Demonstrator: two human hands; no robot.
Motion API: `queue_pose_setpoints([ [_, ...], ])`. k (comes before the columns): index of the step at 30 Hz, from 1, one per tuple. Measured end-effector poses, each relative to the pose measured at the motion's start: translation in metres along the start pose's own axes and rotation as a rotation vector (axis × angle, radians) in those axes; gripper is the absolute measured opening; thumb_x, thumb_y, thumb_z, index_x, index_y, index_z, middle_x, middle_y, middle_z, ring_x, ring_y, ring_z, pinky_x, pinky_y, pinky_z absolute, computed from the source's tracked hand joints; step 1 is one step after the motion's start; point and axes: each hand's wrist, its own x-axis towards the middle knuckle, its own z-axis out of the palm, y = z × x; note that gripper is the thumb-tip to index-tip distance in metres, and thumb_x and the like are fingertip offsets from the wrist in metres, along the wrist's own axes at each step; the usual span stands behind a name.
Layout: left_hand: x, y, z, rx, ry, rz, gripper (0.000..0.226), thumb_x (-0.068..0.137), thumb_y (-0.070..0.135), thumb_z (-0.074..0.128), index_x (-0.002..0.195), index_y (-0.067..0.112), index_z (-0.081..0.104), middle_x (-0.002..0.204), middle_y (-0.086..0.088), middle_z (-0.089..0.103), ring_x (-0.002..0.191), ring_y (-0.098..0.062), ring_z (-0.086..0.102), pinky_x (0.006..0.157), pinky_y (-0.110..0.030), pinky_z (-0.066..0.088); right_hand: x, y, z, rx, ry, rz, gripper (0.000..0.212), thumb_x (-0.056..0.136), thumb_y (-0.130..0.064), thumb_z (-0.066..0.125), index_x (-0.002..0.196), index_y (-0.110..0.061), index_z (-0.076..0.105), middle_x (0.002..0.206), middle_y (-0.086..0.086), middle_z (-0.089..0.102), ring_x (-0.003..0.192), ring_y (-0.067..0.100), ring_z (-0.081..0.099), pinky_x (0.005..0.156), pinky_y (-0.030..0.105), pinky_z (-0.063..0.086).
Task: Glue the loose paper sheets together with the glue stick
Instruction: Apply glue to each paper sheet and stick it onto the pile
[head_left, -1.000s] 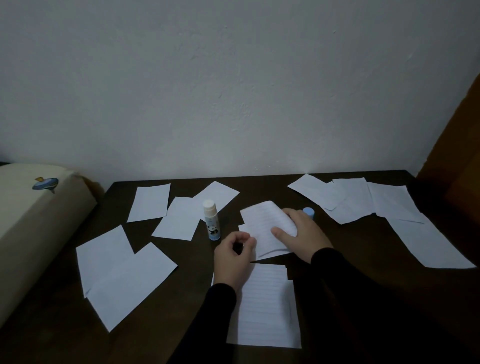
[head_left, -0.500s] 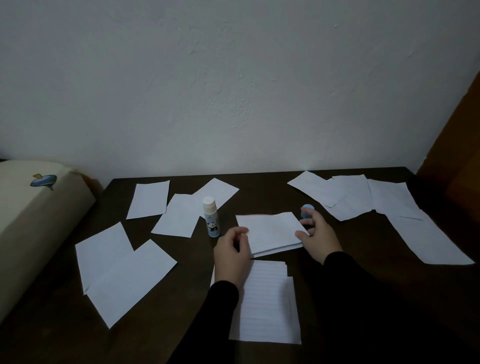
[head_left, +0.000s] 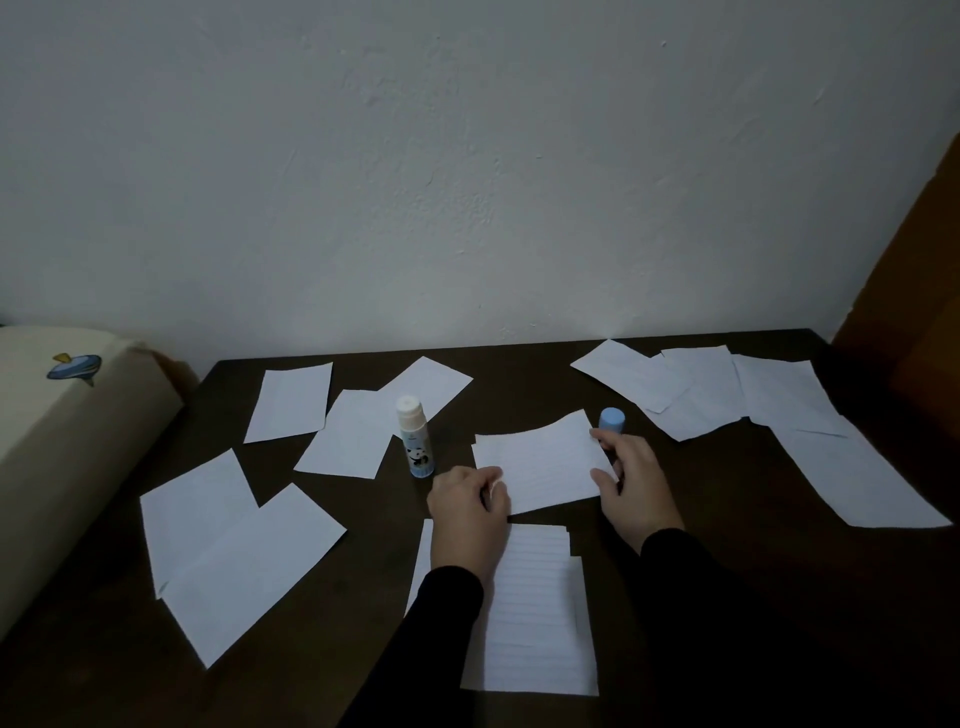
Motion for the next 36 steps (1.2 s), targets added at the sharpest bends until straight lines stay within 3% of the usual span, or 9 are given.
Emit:
queue_pose_setpoints([
  [4, -0.002, 0.002, -0.001, -0.066, 0.022, -0.039, 0.02, 0.092, 0.021, 0.062, 0.109, 0.02, 0.072, 0.107, 0.007, 0.046, 0.106, -0.007, 0.036, 0.096, -0.022, 0.04, 0.004, -0.001, 0.008, -0.128, -0.036, 0.061, 0.044, 0.095, -0.007, 0.052, 0.135, -0.026, 0.049, 0.137, -0.006, 0.033, 0.13, 0.012, 0.036, 0.106, 0.026, 0.033],
  [11, 0.0, 0.003, 0.002, 0.139, -0.048, 0.05, 0.025, 0.097, 0.025, 0.054, 0.116, 0.029, 0.07, 0.128, 0.01, 0.053, 0.123, -0.009, 0.037, 0.103, -0.028, 0.027, 0.004, -0.001, 0.008, -0.375, -0.084, 0.045, 0.038, 0.099, -0.015, 0.043, 0.137, -0.018, 0.051, 0.142, -0.001, 0.036, 0.135, 0.014, 0.026, 0.114, 0.032, 0.026],
  [17, 0.016, 0.013, -0.013, 0.254, -0.245, 0.115, 0.027, 0.097, 0.027, 0.054, 0.121, 0.022, 0.066, 0.126, 0.004, 0.054, 0.118, -0.013, 0.045, 0.101, -0.029, 0.04, -0.005, -0.004, 0.005, -0.598, -0.113, -0.078, 0.043, 0.094, -0.047, 0.046, 0.128, -0.021, 0.05, 0.117, -0.002, 0.042, 0.111, 0.012, 0.038, 0.095, 0.027, 0.037],
  [20, 0.006, 0.005, -0.015, 0.07, -0.139, 0.049, 0.029, 0.093, 0.023, 0.061, 0.122, 0.027, 0.062, 0.126, 0.01, 0.047, 0.119, -0.007, 0.042, 0.101, -0.021, 0.036, -0.001, -0.01, 0.002, -0.654, -0.143, -0.076, 0.045, 0.09, -0.052, 0.046, 0.126, -0.024, 0.049, 0.111, -0.002, 0.04, 0.107, 0.013, 0.038, 0.092, 0.029, 0.038],
  [23, -0.007, 0.004, -0.014, 0.004, -0.049, 0.022, 0.033, 0.091, 0.02, 0.064, 0.122, 0.031, 0.059, 0.126, 0.011, 0.043, 0.119, -0.004, 0.039, 0.098, -0.017, 0.033, 0.003, -0.018, 0.005, -0.692, -0.174, -0.127, 0.048, 0.092, -0.051, 0.044, 0.134, -0.028, 0.043, 0.125, 0.001, 0.042, 0.119, 0.017, 0.037, 0.101, 0.035, 0.034],
  [25, -0.007, 0.009, -0.014, 0.145, -0.081, 0.11, 0.038, 0.092, 0.018, 0.061, 0.127, 0.031, 0.056, 0.131, 0.008, 0.042, 0.121, -0.007, 0.038, 0.102, -0.021, 0.034, 0.007, -0.025, 0.009, -0.705, -0.251, -0.176, 0.05, 0.095, -0.048, 0.042, 0.141, -0.031, 0.037, 0.141, 0.0, 0.036, 0.133, 0.019, 0.029, 0.109, 0.041, 0.026],
  [28, 0.004, 0.024, -0.013, 0.448, -0.265, 0.187, 0.05, 0.092, 0.024, 0.056, 0.14, 0.026, 0.041, 0.15, -0.002, 0.029, 0.134, -0.023, 0.03, 0.109, -0.043, 0.03, 0.012, -0.03, 0.017, -0.724, -0.412, -0.189, 0.053, 0.099, -0.039, 0.035, 0.15, -0.035, 0.021, 0.159, -0.005, 0.012, 0.147, 0.02, 0.004, 0.115, 0.052, 0.012],
  [32, 0.02, 0.036, -0.004, 0.608, -0.477, 0.164, 0.059, 0.098, 0.03, 0.045, 0.151, 0.023, 0.021, 0.162, -0.006, 0.009, 0.148, -0.03, 0.006, 0.114, -0.057, 0.015, 0.017, -0.029, 0.023, -0.761, -0.568, -0.138, 0.055, 0.103, -0.034, 0.022, 0.152, -0.039, -0.002, 0.16, -0.01, -0.013, 0.147, 0.021, -0.015, 0.114, 0.058, -0.004],
  [36, 0.023, 0.03, 0.002, 0.613, -0.562, 0.128, 0.054, 0.104, 0.039, 0.02, 0.155, 0.028, 0.004, 0.163, 0.0, -0.006, 0.149, -0.025, -0.008, 0.116, -0.058, 0.004, 0.019, -0.02, 0.024, -0.772, -0.565, -0.149, 0.055, 0.103, -0.039, 0.02, 0.151, -0.041, -0.007, 0.159, -0.012, -0.017, 0.147, 0.019, -0.018, 0.115, 0.056, -0.005],
])
